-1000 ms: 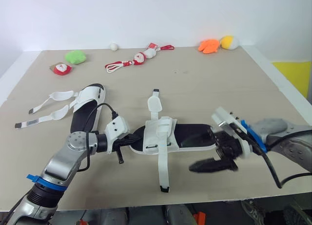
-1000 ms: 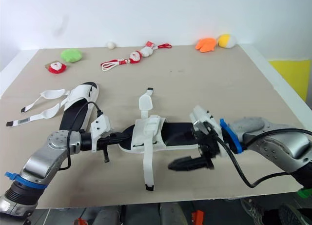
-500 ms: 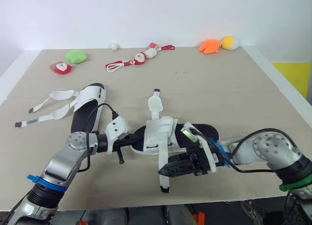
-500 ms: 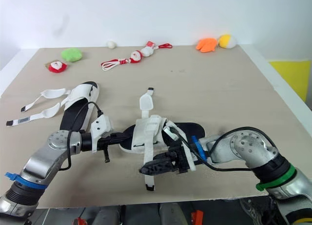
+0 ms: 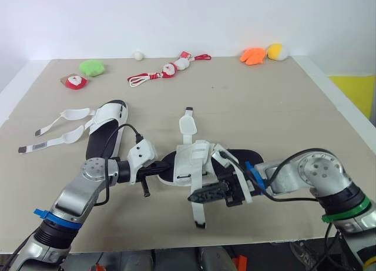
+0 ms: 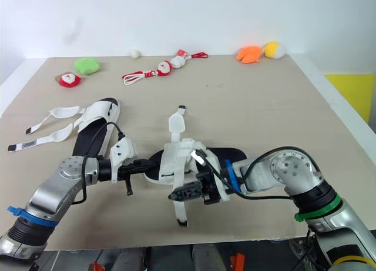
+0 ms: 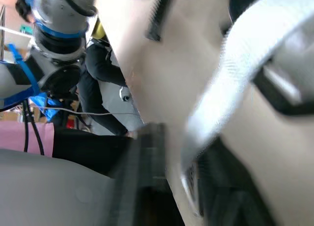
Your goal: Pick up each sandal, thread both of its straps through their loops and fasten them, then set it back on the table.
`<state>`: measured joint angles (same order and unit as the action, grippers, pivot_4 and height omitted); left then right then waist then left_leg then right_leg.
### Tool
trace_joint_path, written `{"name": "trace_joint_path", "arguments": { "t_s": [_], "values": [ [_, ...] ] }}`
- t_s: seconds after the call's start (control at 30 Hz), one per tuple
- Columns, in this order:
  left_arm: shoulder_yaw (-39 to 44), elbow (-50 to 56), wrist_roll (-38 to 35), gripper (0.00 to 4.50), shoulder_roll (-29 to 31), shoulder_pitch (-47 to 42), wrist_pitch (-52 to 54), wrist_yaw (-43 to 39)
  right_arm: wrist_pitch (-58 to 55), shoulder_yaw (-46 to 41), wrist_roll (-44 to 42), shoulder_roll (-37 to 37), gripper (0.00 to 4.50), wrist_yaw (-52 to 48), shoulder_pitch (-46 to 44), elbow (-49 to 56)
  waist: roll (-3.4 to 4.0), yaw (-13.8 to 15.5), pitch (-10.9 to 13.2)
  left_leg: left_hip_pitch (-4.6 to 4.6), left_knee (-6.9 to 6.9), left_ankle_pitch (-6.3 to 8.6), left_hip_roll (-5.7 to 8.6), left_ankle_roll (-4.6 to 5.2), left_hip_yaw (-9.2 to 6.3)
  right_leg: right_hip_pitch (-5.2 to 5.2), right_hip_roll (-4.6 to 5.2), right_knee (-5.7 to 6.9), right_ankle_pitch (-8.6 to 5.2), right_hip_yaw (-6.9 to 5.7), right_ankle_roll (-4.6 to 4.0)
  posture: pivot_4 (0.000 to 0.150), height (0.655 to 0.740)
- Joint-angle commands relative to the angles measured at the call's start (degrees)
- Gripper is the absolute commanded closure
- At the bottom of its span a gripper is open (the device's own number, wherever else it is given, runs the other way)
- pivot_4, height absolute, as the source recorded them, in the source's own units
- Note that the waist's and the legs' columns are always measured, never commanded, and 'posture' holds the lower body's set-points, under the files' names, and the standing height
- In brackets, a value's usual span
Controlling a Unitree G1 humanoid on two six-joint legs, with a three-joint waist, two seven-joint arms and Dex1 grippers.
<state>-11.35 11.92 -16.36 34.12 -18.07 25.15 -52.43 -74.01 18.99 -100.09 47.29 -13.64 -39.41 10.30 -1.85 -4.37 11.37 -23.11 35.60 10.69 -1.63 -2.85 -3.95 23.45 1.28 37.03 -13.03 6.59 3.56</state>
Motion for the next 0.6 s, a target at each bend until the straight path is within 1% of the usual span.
{"name": "trace_joint_path", "arguments": {
  "t_s": [0.03,0.3,0.43,0.53,0.6],
  "values": [
    [-1.72,-2.04,1.42,4.5,-0.22,0.65,1.33,0.12,-1.26,-3.85,2.75,-2.51,4.36,-3.31,-7.45,-5.35,0.01,-0.06,0.01,0.0,0.03,0.0,0.0,0.0,0.0,0.0,-0.01,0.0,0.02,0.0,0.01,0.15,0.74],
    [-1.96,-2.56,1.87,4.5,-0.75,0.22,1.09,-0.11,-5.0,-6.91,14.51,-7.59,4.36,-10.69,-15.28,-15.6,-0.03,0.21,-0.02,-0.2,-0.01,0.01,0.04,0.05,-0.07,0.05,0.02,-0.06,-0.02,-0.06,0.0,0.15,0.74],
    [-2.25,-2.51,2.04,4.5,-0.94,0.26,1.11,-0.12,-8.63,-9.18,18.2,-11.0,4.36,-12.96,-20.65,-25.85,-0.02,0.21,-0.02,-0.18,0.04,-0.01,0.03,0.08,-0.07,0.06,0.0,-0.05,0.09,-0.06,0.09,0.15,0.74],
    [-2.31,-2.36,2.09,4.5,-0.97,0.38,1.15,-0.16,-13.0,-12.16,20.29,-13.21,4.36,-14.37,-24.92,-35.67,-0.02,0.13,-0.02,-0.2,0.08,-0.03,0.02,0.1,-0.07,0.03,0.0,-0.05,0.1,-0.07,0.09,0.15,0.74],
    [-2.28,-2.35,2.16,4.5,-0.97,0.44,1.14,-0.14,-15.16,-13.33,22.75,-13.96,4.36,-15.6,-26.64,-38.83,-0.02,0.17,-0.02,-0.2,0.08,-0.03,0.03,0.1,-0.06,0.03,0.01,-0.05,0.1,-0.07,0.09,0.15,0.74]
  ]
}}
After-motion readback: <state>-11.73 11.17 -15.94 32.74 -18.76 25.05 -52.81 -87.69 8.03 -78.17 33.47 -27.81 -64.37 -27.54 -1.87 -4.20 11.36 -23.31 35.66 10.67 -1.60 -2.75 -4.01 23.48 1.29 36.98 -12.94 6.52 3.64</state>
